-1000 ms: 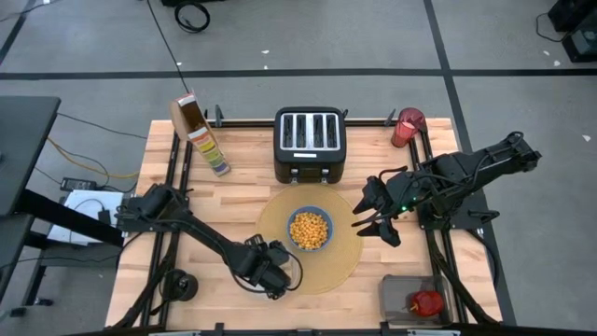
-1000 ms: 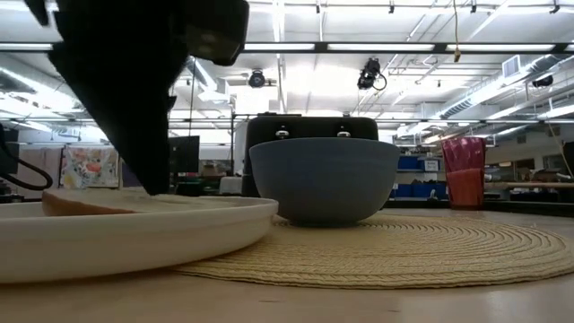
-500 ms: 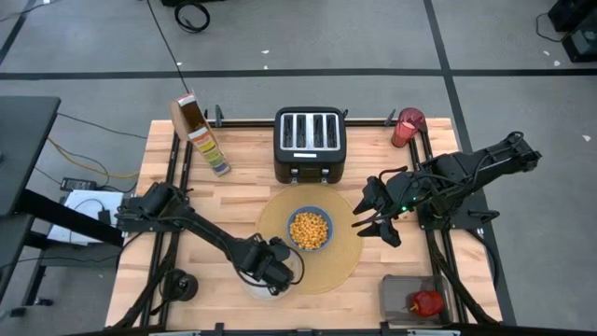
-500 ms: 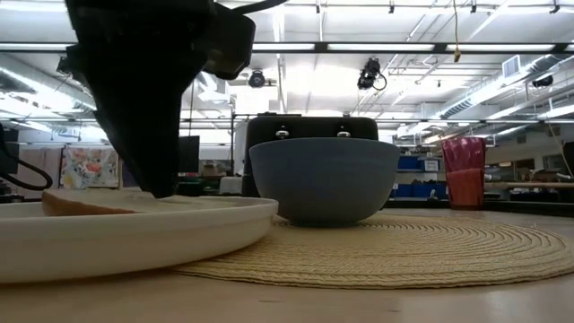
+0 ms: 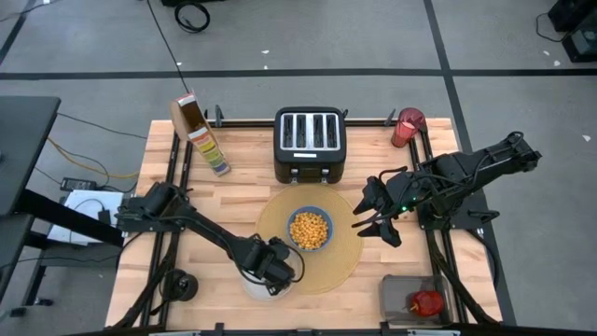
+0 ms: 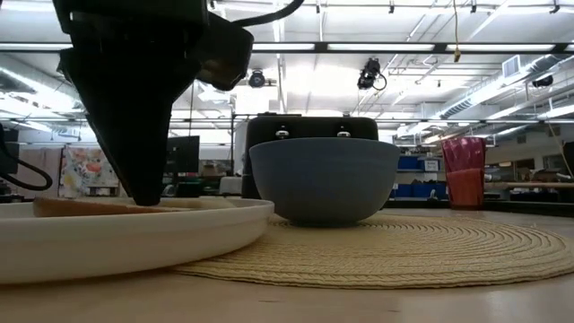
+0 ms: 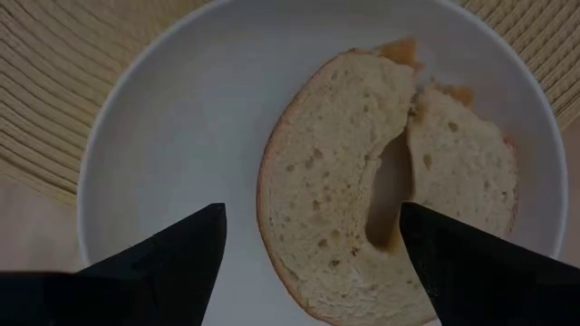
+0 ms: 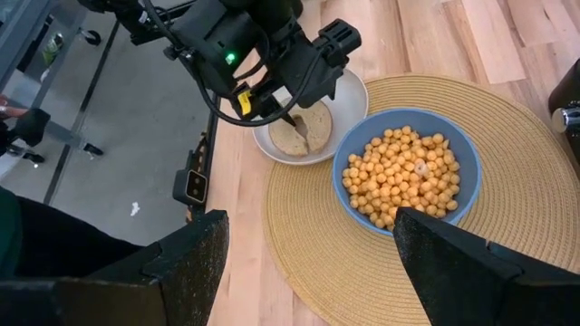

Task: Arrange a breakfast setting
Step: Put the toast bread on the white plate

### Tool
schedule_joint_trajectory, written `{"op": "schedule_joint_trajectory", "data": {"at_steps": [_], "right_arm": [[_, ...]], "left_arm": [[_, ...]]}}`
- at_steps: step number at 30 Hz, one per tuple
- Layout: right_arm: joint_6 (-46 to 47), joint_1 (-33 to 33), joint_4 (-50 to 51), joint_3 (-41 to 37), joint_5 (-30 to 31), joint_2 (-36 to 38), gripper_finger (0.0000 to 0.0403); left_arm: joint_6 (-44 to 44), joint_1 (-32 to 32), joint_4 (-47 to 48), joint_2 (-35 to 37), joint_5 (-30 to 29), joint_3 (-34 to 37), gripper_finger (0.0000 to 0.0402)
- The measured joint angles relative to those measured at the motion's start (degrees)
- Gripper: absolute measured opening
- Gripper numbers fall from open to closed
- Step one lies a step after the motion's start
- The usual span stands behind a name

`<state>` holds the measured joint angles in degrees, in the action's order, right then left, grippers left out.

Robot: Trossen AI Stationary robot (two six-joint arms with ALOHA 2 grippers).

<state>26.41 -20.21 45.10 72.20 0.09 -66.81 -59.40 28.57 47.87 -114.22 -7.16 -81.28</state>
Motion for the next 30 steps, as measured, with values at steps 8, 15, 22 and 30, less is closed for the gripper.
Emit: {"op": "schedule_joint_trajectory", "data": {"at_steps": [8,15,22,30], "right_arm": [[0.0,0.0,0.0,0.0,-0.2,0.0,0.0316],[0.4,0.0,0.1,0.0,-0.8,0.0,0.0316],[0.4,0.0,0.1,0.0,-0.8,0.0,0.0316],[1.0,0.0,0.1,0.0,-0.8,0.0,0.0316]], "left_arm": [[-1.2,-1.5,0.4,0.6,3.4,0.0,0.0332],[-1.4,-2.5,1.1,2.6,4.2,0.1,0.0332],[0.1,-2.5,2.3,2.0,3.4,0.0,0.0333],[0.3,-2.5,-0.4,-0.5,3.3,0.1,0.0338]]}}
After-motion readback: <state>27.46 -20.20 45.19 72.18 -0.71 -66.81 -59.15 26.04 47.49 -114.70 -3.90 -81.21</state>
